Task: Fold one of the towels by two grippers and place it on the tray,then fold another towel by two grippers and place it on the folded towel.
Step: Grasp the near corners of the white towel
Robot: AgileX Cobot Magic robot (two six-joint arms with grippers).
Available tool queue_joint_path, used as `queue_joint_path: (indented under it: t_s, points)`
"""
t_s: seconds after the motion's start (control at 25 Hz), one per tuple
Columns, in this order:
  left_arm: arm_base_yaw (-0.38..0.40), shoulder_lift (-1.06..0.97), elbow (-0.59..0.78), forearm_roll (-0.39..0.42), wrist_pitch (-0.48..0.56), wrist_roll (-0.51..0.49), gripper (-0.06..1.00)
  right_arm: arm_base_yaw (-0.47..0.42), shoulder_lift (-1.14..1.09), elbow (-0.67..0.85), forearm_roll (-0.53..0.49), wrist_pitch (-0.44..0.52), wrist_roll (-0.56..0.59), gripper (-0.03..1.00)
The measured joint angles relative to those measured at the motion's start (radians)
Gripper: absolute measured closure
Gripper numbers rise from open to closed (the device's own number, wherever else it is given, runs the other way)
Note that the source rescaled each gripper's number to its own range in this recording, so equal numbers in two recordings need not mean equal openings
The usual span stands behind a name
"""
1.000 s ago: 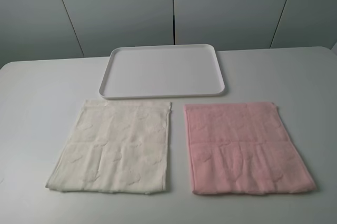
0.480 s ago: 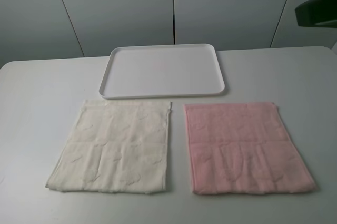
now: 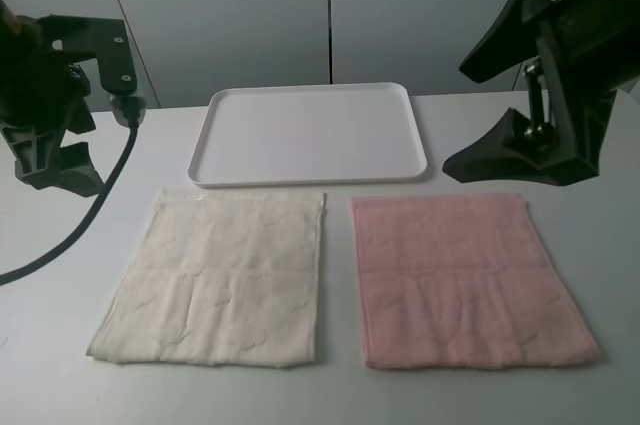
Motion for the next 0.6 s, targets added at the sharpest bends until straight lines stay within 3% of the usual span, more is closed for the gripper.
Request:
queue_joint_path:
  t_s: [0.2,0.6]
  points:
    - [-0.035,0.097,0.034,-0.008,-0.011,0.045,-0.04,0.148,0.107,0.0,-0.084,0.0,0.036,-0.03]
    - [-0.035,0.105,0.399,-0.023,-0.197,0.241,-0.04,0.382,0.328,0.0,-0.109,-0.051,0.061,-0.03]
